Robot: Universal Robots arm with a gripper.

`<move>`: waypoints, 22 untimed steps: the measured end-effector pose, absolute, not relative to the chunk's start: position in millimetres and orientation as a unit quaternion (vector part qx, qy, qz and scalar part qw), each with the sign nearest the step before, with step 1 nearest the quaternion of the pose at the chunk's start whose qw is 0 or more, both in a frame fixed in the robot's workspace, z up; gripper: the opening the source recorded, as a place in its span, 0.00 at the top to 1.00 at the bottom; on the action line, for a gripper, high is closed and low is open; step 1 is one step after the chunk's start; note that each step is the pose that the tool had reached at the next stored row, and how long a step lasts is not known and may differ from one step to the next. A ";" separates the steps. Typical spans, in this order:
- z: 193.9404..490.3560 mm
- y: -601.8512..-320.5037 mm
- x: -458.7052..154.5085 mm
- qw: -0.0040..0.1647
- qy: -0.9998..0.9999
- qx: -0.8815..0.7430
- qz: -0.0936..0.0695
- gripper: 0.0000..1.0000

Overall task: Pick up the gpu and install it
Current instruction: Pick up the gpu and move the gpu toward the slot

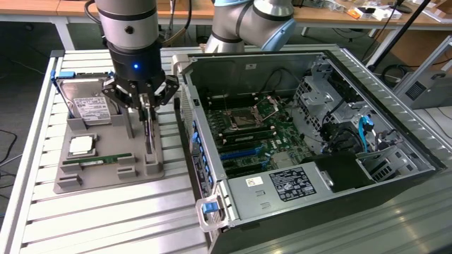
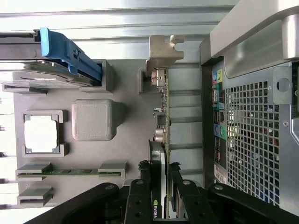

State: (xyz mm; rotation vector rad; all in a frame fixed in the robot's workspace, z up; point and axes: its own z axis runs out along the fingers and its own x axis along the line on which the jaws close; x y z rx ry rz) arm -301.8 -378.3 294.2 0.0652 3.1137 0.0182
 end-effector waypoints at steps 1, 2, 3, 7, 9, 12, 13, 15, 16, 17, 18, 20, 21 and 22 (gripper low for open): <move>294.8 -378.3 -301.8 0.014 1.000 0.021 0.006 0.73; 295.3 -378.3 -301.8 0.014 1.000 0.021 0.006 0.73; 296.0 -378.3 -301.8 0.014 1.000 0.021 0.006 0.73; 299.0 -378.3 -301.8 0.014 1.000 0.021 0.006 0.73; 300.1 -378.3 -301.8 0.014 1.000 0.021 0.006 0.73; 301.6 -378.3 -301.8 0.014 1.000 0.021 0.006 0.73; 302.2 -378.3 -301.8 0.014 1.000 0.021 0.006 0.73; 303.3 -378.3 -301.8 0.014 1.000 0.021 0.006 0.73; 304.1 -378.3 -301.8 0.014 1.000 0.021 0.006 0.73; 305.2 -378.3 -301.8 0.014 1.000 0.021 0.006 0.73; 305.8 -378.3 -301.8 0.014 1.000 0.021 0.006 0.73; 307.7 -378.3 -301.8 0.014 1.000 0.021 0.006 0.73; 308.2 -378.3 -301.8 0.014 1.000 0.021 0.006 0.73; 308.9 -378.3 -301.8 0.014 1.000 0.021 0.006 0.73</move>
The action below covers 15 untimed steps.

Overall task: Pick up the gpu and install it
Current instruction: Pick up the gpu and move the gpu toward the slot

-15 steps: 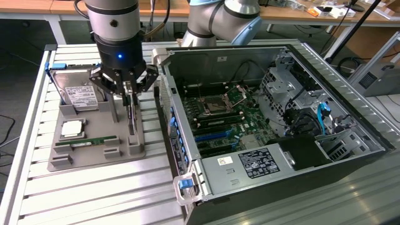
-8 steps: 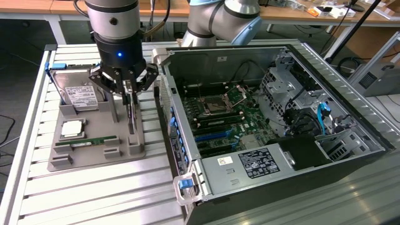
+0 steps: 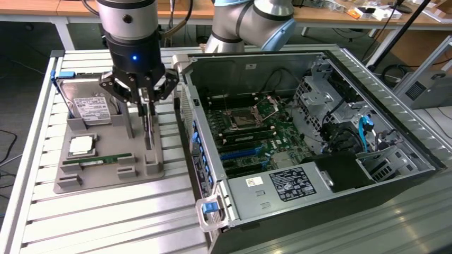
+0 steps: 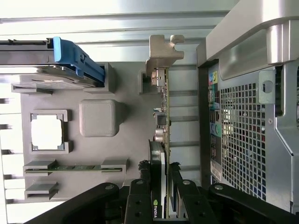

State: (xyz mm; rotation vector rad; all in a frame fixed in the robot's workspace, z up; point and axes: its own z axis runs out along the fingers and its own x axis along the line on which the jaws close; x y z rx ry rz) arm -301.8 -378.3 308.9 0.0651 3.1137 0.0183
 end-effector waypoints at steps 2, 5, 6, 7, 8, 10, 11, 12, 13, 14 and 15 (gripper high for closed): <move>310.5 -378.3 -301.8 0.014 1.000 0.021 0.006 0.73; 312.5 -378.3 -301.8 0.014 1.000 0.021 0.006 0.73; 313.3 -378.3 -301.8 0.014 1.000 0.021 0.006 0.73; 314.3 -378.3 -301.8 0.014 1.000 0.021 0.006 0.73; 315.2 -378.3 -301.8 0.014 1.000 0.021 0.006 0.73; 316.6 -378.3 -301.8 0.014 1.000 0.021 0.006 0.73; 317.4 -378.3 -301.8 0.014 1.000 0.021 0.006 0.73; 318.7 -378.3 -301.8 0.014 1.000 0.021 0.006 0.73; 319.4 -378.3 -301.8 0.014 1.000 0.021 0.006 0.73; 320.2 -378.3 -301.8 0.014 1.000 0.021 0.006 0.73; 320.9 -378.3 -301.8 0.014 1.000 0.021 0.006 0.73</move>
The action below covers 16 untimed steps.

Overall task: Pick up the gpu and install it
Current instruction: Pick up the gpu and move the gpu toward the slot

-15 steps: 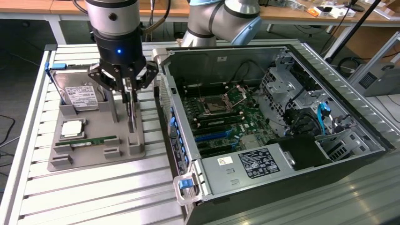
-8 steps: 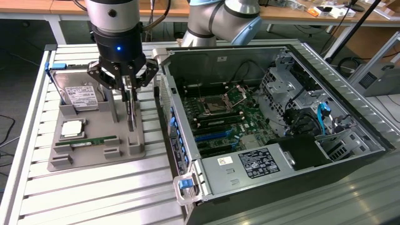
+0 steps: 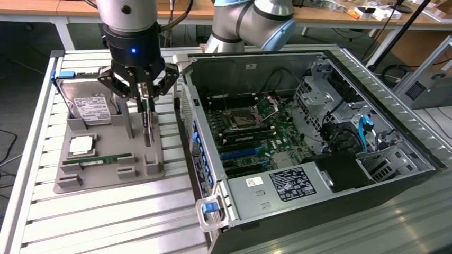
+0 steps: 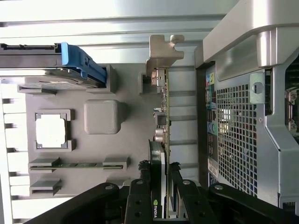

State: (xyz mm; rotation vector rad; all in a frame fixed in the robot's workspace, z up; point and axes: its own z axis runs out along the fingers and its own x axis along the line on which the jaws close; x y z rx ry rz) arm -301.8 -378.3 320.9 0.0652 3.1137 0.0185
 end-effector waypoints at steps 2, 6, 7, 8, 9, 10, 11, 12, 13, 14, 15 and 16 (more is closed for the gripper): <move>322.3 -378.3 -301.8 0.014 1.000 0.021 0.006 0.73; 325.4 -378.3 -301.8 0.014 1.000 0.021 0.006 0.73; 326.3 -378.3 -301.8 0.014 1.000 0.021 0.006 0.73; 327.2 -378.3 -301.8 0.014 1.000 0.021 0.006 0.73; 327.9 -378.3 -301.8 0.014 1.000 0.021 0.006 0.73; 328.7 -378.3 -301.8 0.014 1.000 0.021 0.006 0.73; 329.4 -378.3 -301.8 0.014 1.000 0.021 0.006 0.73; 330.2 -378.3 -301.8 0.014 1.000 0.021 0.006 0.73; 331.0 -378.3 -301.8 0.014 1.000 0.021 0.006 0.73; 331.8 -378.3 -301.8 0.014 1.000 0.021 0.006 0.73; 332.5 -378.3 -301.8 0.014 1.000 0.021 0.006 0.73; 333.3 -378.3 -301.8 0.014 1.000 0.021 0.006 0.73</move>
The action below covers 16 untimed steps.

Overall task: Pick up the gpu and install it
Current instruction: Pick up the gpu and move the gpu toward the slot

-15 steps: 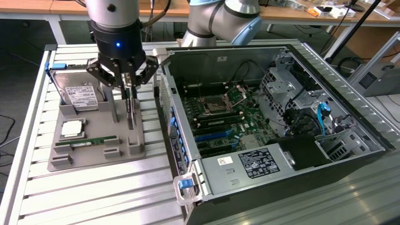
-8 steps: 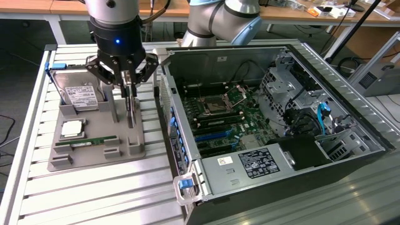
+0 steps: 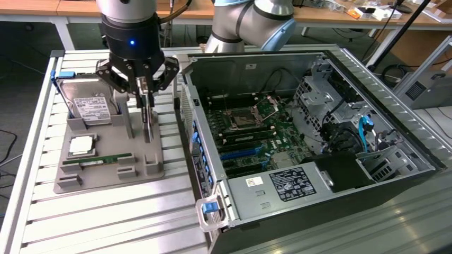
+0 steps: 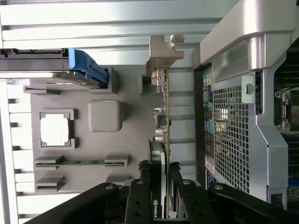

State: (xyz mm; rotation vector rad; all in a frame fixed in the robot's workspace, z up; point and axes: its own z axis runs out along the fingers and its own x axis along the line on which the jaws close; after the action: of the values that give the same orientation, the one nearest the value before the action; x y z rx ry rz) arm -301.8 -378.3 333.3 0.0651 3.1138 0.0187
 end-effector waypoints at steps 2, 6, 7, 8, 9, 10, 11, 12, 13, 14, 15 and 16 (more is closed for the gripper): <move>334.9 -378.3 -301.8 0.014 1.000 0.021 0.006 0.73; 338.1 -378.3 -301.8 0.014 1.000 0.021 0.006 0.73; 338.7 -378.3 -301.8 0.014 1.000 0.021 0.006 0.73; 339.4 -378.3 -301.8 0.014 1.000 0.021 0.006 0.73; 340.3 -378.3 -301.8 0.014 1.000 0.021 0.006 0.73; 341.4 -378.3 -301.8 0.014 1.000 0.021 0.006 0.73; 342.0 -378.3 -301.8 0.014 1.000 0.021 0.006 0.73; 342.8 -378.3 -301.8 0.014 1.000 0.021 0.006 0.73; 343.6 -378.3 -301.8 0.014 1.000 0.021 0.006 0.73; 344.7 -378.3 -301.8 0.014 1.000 0.021 0.006 0.73; 345.4 -378.3 -301.8 0.014 1.000 0.021 0.006 0.73; 345.9 -378.3 -301.8 0.014 1.000 0.021 0.006 0.73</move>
State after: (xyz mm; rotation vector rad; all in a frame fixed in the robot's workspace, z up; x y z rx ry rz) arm -301.8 -378.3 345.9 0.0651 3.1138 0.0198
